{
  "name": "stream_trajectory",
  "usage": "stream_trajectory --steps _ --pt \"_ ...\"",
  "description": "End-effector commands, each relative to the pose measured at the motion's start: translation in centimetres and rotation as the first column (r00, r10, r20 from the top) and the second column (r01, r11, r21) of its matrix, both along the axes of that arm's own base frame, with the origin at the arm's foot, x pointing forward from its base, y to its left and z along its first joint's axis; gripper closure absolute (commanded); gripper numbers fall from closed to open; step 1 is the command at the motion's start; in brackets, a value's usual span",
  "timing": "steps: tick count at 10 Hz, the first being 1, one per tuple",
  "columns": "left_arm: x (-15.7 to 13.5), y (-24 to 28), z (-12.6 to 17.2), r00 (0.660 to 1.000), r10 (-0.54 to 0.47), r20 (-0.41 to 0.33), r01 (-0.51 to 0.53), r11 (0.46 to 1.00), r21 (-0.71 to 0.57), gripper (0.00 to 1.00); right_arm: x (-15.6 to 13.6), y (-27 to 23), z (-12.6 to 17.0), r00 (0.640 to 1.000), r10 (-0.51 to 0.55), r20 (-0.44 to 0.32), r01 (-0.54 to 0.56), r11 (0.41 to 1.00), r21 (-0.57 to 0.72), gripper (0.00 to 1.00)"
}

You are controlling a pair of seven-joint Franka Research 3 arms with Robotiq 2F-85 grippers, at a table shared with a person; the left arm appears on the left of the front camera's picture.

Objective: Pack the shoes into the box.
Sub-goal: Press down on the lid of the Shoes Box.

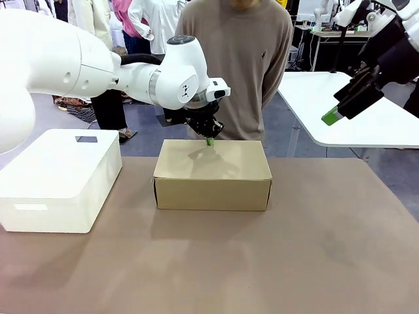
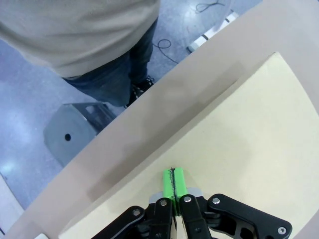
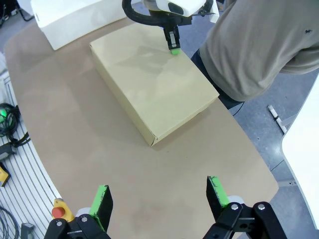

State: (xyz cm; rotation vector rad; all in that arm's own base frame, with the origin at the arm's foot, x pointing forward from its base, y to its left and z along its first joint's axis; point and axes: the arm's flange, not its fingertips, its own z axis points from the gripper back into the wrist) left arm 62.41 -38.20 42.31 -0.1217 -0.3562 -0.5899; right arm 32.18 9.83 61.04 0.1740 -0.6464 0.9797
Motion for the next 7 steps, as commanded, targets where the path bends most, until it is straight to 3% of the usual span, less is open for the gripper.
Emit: stream_trajectory --steps 1,3,6,7 --pt "-0.8 0.5 0.6 1.0 0.028 -0.009 -0.028 1.0 -0.001 1.0 0.2 0.2 0.2 1.0 -0.022 0.002 0.022 1.0 -0.001 0.0" --pt "-3.5 2.5 4.0 0.998 0.056 0.038 -0.056 0.998 -0.004 1.0 0.2 0.2 0.2 1.0 -0.022 0.002 0.022 1.0 -0.001 0.0" --pt "-6.3 3.8 6.0 0.998 0.037 0.046 -0.036 0.999 -0.018 1.0 0.2 0.2 0.2 1.0 -0.022 0.002 0.022 1.0 -0.001 0.0" --pt "-3.1 2.0 5.8 0.998 0.031 0.048 -0.031 0.999 -0.01 1.0 0.2 0.2 0.2 1.0 -0.022 0.002 0.022 1.0 -0.001 0.0"
